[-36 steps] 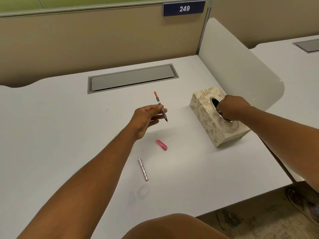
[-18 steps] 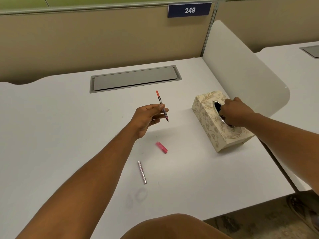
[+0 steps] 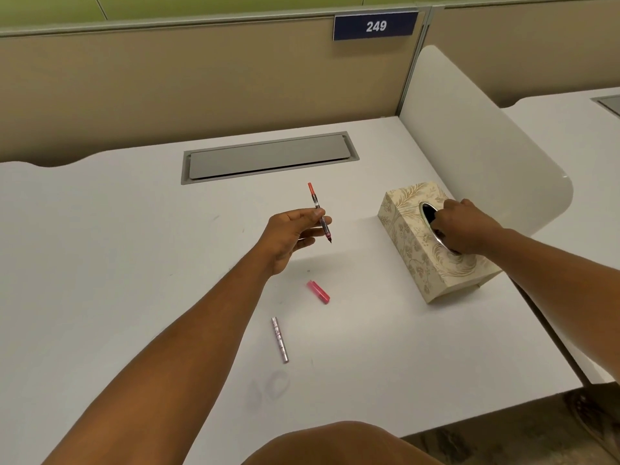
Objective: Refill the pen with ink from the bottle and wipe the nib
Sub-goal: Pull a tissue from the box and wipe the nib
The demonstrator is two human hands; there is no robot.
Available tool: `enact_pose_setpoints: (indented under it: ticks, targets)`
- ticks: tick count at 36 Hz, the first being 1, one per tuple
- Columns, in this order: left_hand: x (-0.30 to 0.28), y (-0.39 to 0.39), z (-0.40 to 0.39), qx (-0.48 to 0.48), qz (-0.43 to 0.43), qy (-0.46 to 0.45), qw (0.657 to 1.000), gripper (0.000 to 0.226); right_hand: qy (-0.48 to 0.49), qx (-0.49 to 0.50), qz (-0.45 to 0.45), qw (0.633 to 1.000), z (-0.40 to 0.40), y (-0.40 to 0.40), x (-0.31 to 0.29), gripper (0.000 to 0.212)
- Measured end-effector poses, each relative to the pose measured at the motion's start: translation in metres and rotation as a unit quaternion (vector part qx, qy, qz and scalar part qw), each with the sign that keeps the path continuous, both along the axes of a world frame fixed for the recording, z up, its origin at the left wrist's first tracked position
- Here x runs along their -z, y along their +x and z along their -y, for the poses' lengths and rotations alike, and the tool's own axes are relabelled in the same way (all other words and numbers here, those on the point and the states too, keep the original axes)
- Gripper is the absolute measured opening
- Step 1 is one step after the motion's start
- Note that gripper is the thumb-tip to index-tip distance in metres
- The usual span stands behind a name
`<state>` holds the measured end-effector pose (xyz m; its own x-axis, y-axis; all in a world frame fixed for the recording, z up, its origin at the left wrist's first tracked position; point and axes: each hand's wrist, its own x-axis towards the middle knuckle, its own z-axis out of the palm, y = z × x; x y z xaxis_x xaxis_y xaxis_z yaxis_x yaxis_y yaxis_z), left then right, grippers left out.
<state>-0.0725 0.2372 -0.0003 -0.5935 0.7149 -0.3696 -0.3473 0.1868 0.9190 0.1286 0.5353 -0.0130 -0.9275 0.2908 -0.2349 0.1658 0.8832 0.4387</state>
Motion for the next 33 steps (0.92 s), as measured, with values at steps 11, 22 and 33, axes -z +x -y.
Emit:
enact_pose_setpoints:
  ticks: [11, 22, 33]
  targets:
    - [0.001, -0.006, 0.005, -0.002, -0.002, 0.003, 1.000, 0.015, -0.128, 0.022, -0.147, 0.981, -0.011, 0.011, -0.017, 0.013]
    - [-0.005, -0.001, 0.006, 0.009, -0.005, 0.012, 1.000, 0.015, -0.304, 0.196, -0.347, 0.865, 0.018, 0.002, -0.071, 0.010]
    - [-0.016, 0.000, 0.021, -0.009, -0.002, 0.029, 1.000, 0.024, -0.433, 0.182, -0.454, 0.757, 0.090, -0.035, -0.094, 0.007]
